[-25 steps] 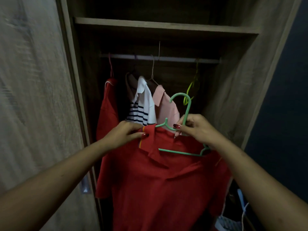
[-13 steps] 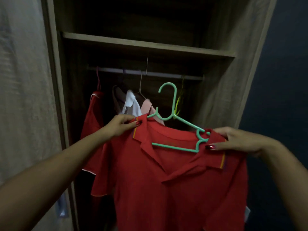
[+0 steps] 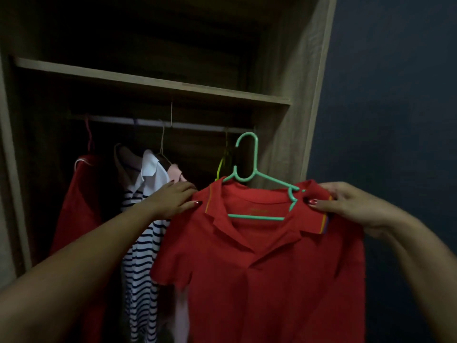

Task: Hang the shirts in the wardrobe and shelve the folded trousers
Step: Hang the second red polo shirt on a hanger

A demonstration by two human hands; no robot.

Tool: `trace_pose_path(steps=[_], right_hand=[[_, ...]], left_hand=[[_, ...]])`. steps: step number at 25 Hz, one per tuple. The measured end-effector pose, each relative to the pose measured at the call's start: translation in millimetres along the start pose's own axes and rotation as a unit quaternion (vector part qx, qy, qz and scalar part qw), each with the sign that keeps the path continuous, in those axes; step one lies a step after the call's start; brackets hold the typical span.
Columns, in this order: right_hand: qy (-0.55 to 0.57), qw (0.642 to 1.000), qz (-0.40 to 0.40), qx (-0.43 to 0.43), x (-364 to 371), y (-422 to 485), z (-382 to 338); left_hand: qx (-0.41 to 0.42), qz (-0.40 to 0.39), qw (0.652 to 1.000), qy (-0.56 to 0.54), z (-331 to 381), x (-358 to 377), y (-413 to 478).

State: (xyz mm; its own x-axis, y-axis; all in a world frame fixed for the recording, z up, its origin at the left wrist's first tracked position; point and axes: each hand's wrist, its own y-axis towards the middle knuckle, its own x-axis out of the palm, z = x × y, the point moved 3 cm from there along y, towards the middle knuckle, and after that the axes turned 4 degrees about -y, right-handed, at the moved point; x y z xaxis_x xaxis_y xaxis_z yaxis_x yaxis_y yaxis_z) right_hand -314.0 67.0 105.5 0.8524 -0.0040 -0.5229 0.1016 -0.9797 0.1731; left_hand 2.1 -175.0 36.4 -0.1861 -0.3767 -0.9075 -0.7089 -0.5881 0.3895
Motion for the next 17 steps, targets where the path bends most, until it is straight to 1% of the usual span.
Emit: trace_pose_path(steps=[2, 5, 7, 9, 11, 13, 14, 15, 17], right_hand=[[-0.008, 1.000, 0.013, 0.001, -13.3, -12.0, -6.5], [-0.008, 0.999, 0.053, 0.003, -12.9, -18.9, -23.6], [-0.032, 0.996, 0.088, -0.007, 2.4, -11.7, -35.3], [-0.023, 0.995, 0.097, -0.017, 32.5, 4.9, -47.6], [0.072, 0.995, 0.062, 0.020, 71.9, 30.0, -51.3], [0.201, 0.976, 0.025, 0.085, 113.9, 57.4, -53.4], [0.239, 0.965, 0.031, 0.105, 130.9, 73.4, -54.9], [0.257, 0.959, 0.053, 0.109, 143.9, 90.1, -57.3], [0.262, 0.954, 0.116, 0.087, 160.3, 125.5, -67.4]], left_hand=[[0.003, -0.022, 0.996, 0.087, -4.3, 3.6, -6.2], [-0.005, -0.037, 0.987, 0.158, -16.4, 9.7, -18.2], [-0.022, -0.037, 0.982, 0.182, -24.7, 11.7, -28.0], [-0.014, -0.024, 0.987, 0.160, -31.1, 13.3, -37.0], [0.006, -0.007, 0.990, 0.138, -33.3, 8.1, -46.2], [0.011, -0.001, 0.990, 0.141, -34.0, -0.6, -54.0], [0.011, 0.006, 0.991, 0.134, -34.0, -5.2, -59.0], [0.010, 0.013, 0.992, 0.121, -32.7, -9.9, -64.4], [0.012, 0.036, 0.994, 0.102, -32.4, -16.9, -74.4]])
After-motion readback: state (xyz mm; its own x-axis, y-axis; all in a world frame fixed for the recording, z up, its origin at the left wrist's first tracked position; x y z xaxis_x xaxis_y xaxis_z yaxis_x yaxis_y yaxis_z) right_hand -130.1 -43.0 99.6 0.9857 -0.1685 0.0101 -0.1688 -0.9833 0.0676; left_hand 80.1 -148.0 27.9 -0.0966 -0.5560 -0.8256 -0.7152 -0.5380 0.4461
